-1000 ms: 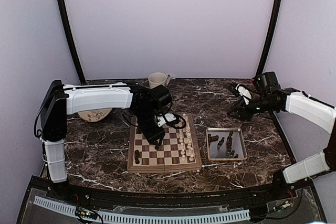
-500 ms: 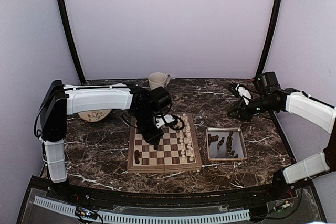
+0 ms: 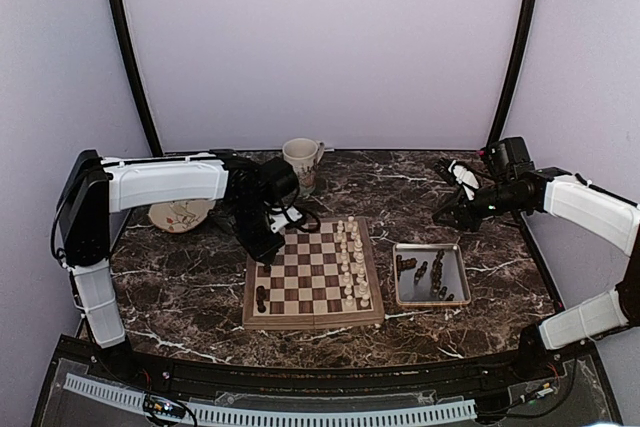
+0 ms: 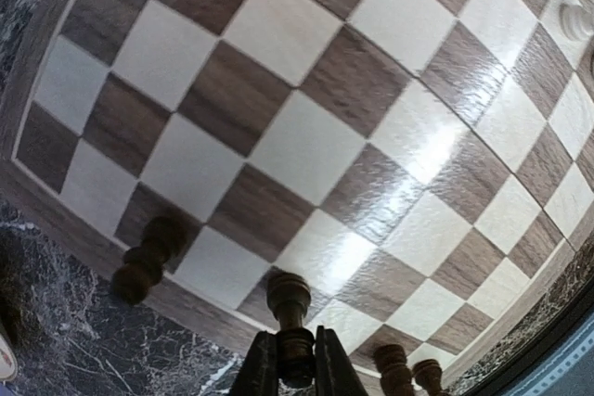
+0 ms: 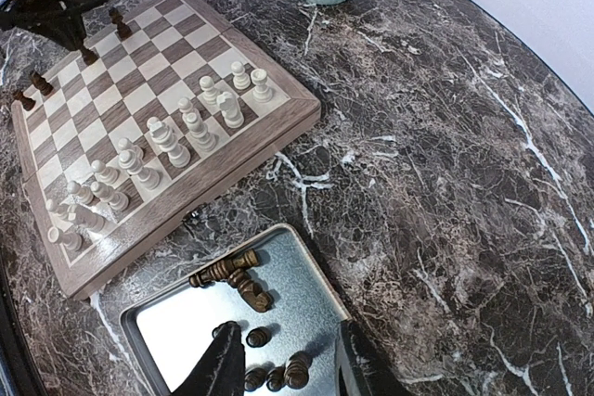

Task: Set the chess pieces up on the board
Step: Place the queen at d8.

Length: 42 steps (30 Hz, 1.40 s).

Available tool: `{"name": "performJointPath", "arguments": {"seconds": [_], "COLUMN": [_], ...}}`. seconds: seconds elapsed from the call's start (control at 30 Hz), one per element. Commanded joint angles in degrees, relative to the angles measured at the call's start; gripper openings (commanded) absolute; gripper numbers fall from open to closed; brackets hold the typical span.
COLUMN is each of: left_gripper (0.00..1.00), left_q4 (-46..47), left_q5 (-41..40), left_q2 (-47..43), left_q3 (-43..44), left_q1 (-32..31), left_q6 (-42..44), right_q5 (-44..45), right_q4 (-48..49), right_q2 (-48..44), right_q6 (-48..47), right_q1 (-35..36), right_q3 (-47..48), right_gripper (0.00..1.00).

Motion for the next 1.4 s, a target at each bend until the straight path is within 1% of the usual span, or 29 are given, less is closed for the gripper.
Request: {"name": "performJointPath", "arguments": {"seconds": [0.0,0.2,0.5,0.83,1.37], "left_gripper": [0.02,0.02,0.02,0.02,0.11], "left_q4": [-2.19,-1.88,-2.34,-3.67,-2.75], "left_q5": [-3.63,-1.86,6.0,4.91,5.37], "left_q2": [-2.89,-2.75,-2.78,-1.99,-1.9], "left_q3": [0.32,0.83,-0.25,-1.1,-1.1], "left_q1": [3.25,4.49,4.5,4.44,4.44], "left_q6": [-3.3,-3.42,-2.98,-2.86,-2.94], "right_q5": [-0.62,-0.45,-0.53,-0.46,-0.37], "right_q4": [-0.55,-0.55,-0.69,-0.81,-0.87], "right_q2": [0.13,0.29,1.23,1.72,1.98], "right_q6": [-0.58,-0.57,-0.76,-0.84,-0.99], "right_q1": [-0.05,-0.1,-0.09,-0.12,-0.05], "right_q3": [-0.37,-0.46,-0.31,-0.28,-0.2], "right_gripper": [0.34,0.33,0.34,0.34,0.34]}}
